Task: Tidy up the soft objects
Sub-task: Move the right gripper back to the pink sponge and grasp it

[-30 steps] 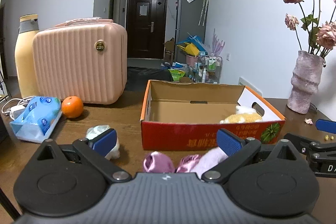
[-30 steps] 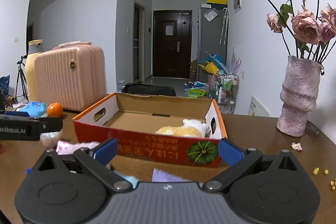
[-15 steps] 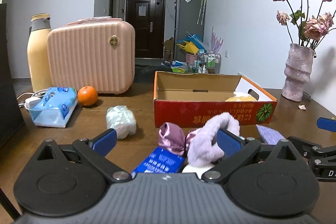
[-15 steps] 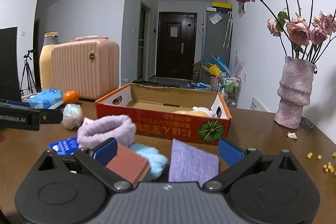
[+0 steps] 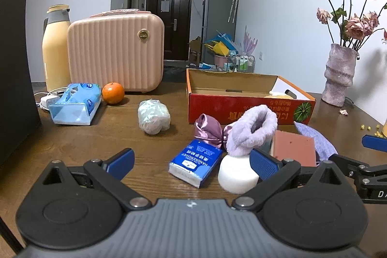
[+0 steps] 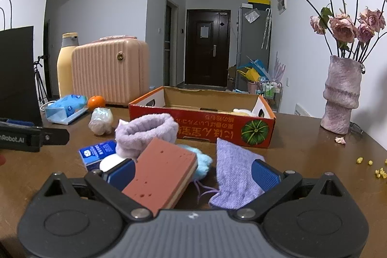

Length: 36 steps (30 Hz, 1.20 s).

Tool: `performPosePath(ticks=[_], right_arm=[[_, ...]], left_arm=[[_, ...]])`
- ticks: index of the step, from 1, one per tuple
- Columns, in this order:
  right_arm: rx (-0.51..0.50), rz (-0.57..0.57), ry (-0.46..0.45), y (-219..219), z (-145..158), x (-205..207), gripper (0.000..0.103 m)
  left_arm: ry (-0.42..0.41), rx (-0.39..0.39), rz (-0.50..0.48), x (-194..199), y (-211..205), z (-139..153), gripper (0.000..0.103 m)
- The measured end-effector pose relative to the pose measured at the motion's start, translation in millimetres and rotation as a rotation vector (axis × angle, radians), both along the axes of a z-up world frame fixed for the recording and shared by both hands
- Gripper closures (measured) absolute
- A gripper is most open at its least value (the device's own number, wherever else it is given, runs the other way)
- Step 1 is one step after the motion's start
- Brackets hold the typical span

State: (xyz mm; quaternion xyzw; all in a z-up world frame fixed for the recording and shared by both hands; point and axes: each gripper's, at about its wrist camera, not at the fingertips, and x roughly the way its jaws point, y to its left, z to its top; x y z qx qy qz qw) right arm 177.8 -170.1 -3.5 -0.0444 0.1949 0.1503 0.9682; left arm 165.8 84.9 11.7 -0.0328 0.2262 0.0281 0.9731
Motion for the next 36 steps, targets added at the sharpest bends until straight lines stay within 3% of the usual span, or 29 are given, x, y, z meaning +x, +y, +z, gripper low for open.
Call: performPosePath(ticks=[12,25,31,36], right_arm=[[-0.039,0.022,0.069,42.1,-17.0,11.5,0.001],[-0.095,-0.059,0.16,78.9,-35.2,41.5,0.001],[-0.127,-0.067,0.184,87.5,-42.8,54.6,0.003],[-0.123,-0.067,0.205,85.9,-45.6,59.1,0.013]], left_arm=[[-0.009,0.007,0.031,-5.0,19.3,0.7,0.0],[0.01,0.008,0.077,-2.7,56.4,-2.2,0.0],[0.029,0.008,0.075,0.4,64.0,-4.9,0.0],[0.034,0.004,0.071,1.3,63.9,-6.0,0.0]])
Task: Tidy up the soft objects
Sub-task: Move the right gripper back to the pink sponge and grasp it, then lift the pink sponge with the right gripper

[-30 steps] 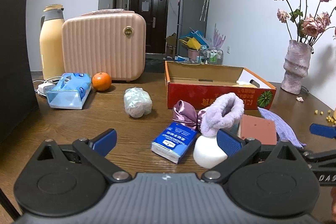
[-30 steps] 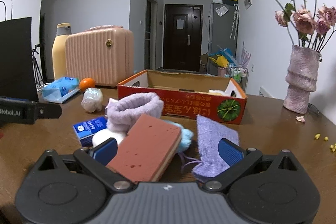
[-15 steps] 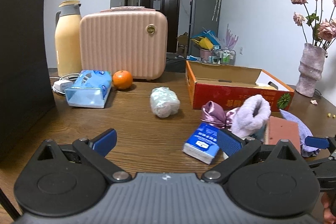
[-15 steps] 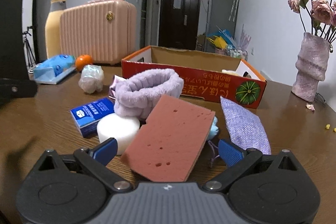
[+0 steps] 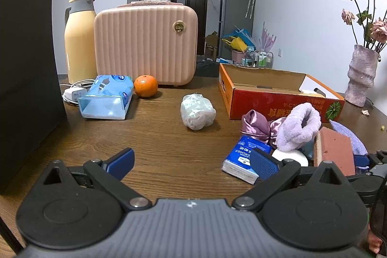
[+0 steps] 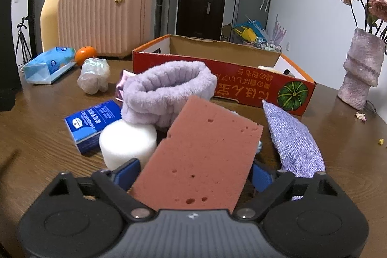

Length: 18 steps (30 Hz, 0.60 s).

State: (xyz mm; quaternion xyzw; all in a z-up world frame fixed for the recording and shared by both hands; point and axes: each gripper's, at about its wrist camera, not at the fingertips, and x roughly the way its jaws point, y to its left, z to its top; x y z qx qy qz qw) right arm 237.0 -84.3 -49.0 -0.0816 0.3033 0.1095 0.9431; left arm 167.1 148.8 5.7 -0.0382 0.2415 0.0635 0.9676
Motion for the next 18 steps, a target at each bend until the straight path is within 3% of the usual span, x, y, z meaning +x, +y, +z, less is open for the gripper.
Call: performPosePath(ticks=[18], right_arm=[[0.027,0.014,-0.087,-12.0,12.1,-13.9,0.019]], left_arm=[[0.019,0.013,0.009,9.2,-3.6,-7.2,0.0]])
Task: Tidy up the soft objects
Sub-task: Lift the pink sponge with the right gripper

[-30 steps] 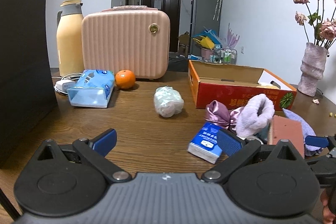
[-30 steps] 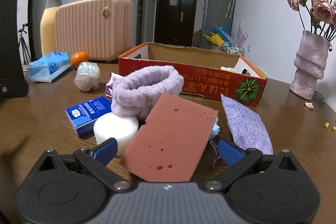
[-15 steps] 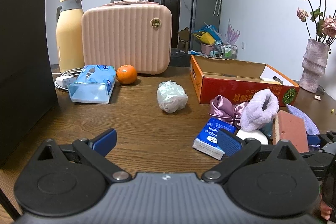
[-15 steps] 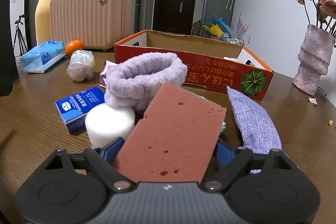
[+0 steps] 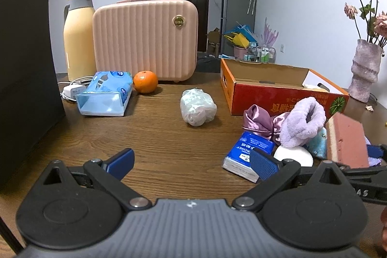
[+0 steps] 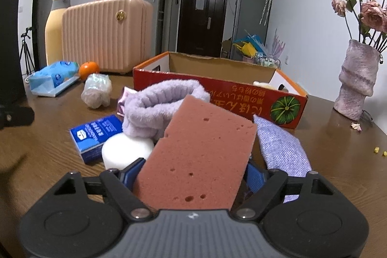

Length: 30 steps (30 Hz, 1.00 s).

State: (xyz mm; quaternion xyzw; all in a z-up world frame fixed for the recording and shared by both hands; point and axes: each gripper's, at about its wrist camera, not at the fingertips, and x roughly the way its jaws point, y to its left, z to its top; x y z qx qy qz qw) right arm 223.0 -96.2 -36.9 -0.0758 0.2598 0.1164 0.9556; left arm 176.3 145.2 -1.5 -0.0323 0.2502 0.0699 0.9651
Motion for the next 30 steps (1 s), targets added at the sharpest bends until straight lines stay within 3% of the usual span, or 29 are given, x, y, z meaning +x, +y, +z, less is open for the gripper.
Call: performPosePath(ticks=[30], right_arm=[[0.03,-0.049,-0.109,-82.9,18.3,2.8,0.019]], left_arm=[[0.06,0.075,-0.154,32.4,-99.6,-20.2,0.0]])
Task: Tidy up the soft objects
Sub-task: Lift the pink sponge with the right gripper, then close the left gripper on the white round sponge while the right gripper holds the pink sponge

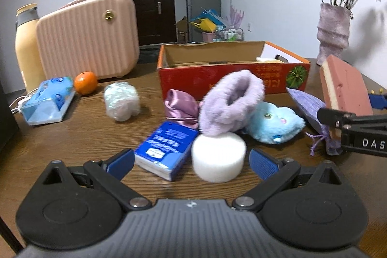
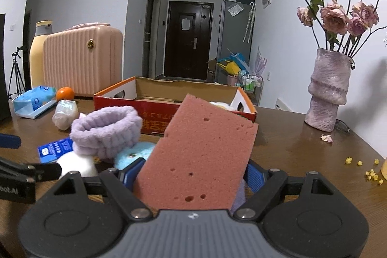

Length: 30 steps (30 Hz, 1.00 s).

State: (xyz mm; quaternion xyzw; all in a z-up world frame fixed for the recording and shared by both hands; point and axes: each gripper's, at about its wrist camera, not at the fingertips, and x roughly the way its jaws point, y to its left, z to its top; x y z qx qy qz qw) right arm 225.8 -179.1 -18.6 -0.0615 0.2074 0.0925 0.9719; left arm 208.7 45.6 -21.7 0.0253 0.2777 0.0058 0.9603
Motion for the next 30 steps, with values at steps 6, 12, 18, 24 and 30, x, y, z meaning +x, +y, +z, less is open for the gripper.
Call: performPosePath(ticks=[6,12,18,24,30], right_arm=[[-0.005,-0.021,-0.012,-15.7,0.6,2.5,0.019],[-0.009,-0.04,-0.018,-32.2,-0.1,6.0,0.019],[-0.012,-0.049,-0.014,-45.6,-2.2,10.7,0.019],[-0.018,-0.049,-0.006,-52.0,-4.8,13.3,0.018],[-0.018,-0.035,0.006,-51.2,-7.2,14.1,0.018]], left_arm=[[0.006,0.016,-0.028,6.8,-17.7,-4.2,0.0],[0.016,0.034,-0.043,14.3,-29.9,-7.9,0.0],[0.038,0.05,-0.032,24.3,-36.9,-13.9,0.001],[0.049,0.051,-0.023,33.4,-39.7,-16.6,0.012],[0.08,0.037,-0.002,47.8,-36.8,-20.9,0.031]])
